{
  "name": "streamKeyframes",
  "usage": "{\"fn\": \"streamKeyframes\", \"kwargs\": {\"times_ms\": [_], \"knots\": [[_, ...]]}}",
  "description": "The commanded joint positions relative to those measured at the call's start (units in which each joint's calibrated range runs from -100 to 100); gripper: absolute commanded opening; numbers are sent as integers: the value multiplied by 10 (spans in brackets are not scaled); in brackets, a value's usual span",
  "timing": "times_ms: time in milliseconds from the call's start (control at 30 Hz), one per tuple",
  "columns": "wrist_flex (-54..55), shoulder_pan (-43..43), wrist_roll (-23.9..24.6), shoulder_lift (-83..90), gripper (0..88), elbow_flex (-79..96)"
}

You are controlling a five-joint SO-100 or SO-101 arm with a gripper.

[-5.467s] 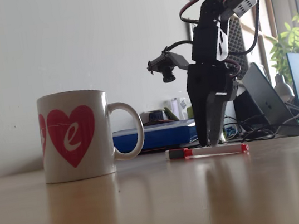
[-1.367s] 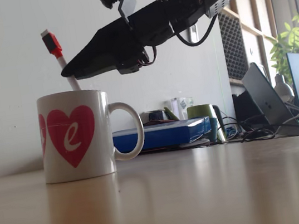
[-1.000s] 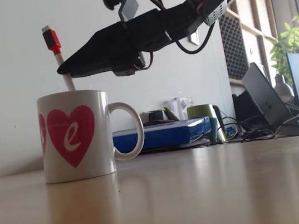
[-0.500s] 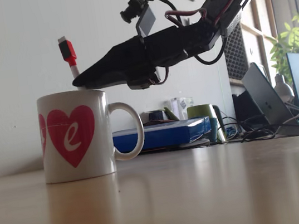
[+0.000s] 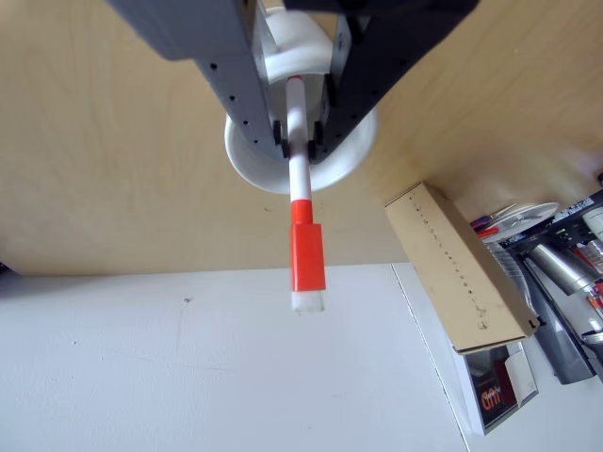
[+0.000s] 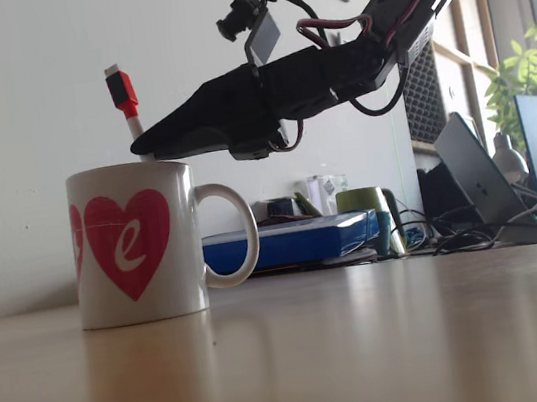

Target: Grab the pen and place it in the cup.

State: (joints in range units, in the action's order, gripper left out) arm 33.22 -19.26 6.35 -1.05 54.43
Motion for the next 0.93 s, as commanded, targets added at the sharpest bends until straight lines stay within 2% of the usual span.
{"fn": "streamKeyframes", "kwargs": {"times_ms": [0,100,167,900], "knots": [[1,-2,-3,10,63,-3],[0,-2,-3,8,165,-2],[0,-3,-3,8,199,0],[0,-3,-2,11,202,4]]}}
